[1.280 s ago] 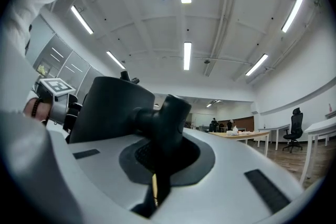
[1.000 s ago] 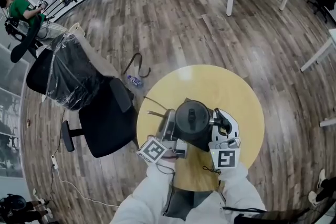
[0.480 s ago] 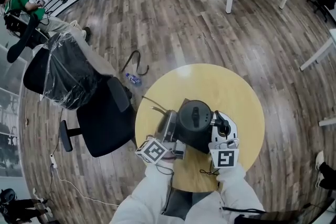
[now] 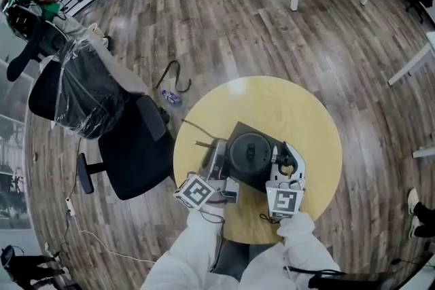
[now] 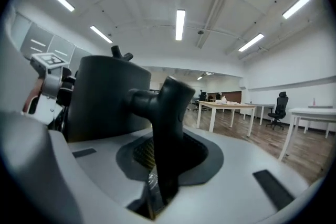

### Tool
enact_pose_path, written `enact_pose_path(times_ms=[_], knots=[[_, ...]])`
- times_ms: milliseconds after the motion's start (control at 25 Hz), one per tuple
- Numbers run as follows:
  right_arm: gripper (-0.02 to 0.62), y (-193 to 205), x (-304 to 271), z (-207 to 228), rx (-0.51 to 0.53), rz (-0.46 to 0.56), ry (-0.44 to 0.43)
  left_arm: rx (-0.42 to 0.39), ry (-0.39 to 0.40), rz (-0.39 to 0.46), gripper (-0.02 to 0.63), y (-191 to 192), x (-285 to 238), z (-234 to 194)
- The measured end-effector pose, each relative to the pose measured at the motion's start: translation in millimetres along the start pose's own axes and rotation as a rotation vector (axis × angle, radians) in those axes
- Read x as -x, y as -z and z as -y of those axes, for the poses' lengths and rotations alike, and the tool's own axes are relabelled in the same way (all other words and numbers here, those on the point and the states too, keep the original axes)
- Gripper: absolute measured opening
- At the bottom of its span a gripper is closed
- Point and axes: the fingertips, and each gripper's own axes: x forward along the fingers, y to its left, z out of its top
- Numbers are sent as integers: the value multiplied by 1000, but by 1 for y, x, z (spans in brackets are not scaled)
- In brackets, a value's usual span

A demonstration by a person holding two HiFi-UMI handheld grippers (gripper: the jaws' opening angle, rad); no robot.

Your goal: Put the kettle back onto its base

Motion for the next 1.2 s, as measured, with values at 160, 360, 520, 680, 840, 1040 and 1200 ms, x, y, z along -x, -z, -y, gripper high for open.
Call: enact_pose_path(times_ms=[160, 360, 520, 680, 840, 1040, 1200], knots=[[107, 7, 9, 5, -89, -32, 31, 49, -40, 22, 109, 7, 5, -8], [153, 18, 24, 9, -136, -70, 44, 95, -24, 49, 109, 12, 9, -2], [155, 19, 35, 11, -155, -86, 45, 121, -55, 61, 115, 12, 21, -7], [155, 20, 48, 15, -160, -90, 46, 120, -102, 72, 215, 13, 40, -13], [155, 24, 61, 17, -176, -109, 51, 67, -113, 55, 218, 16, 65, -17], [155, 24, 85, 18, -238, -153, 42, -32, -83, -38, 216, 26, 98, 8], [154, 13, 109, 16, -322, -197, 26, -86, -41, -108, 215, 32, 126, 39]])
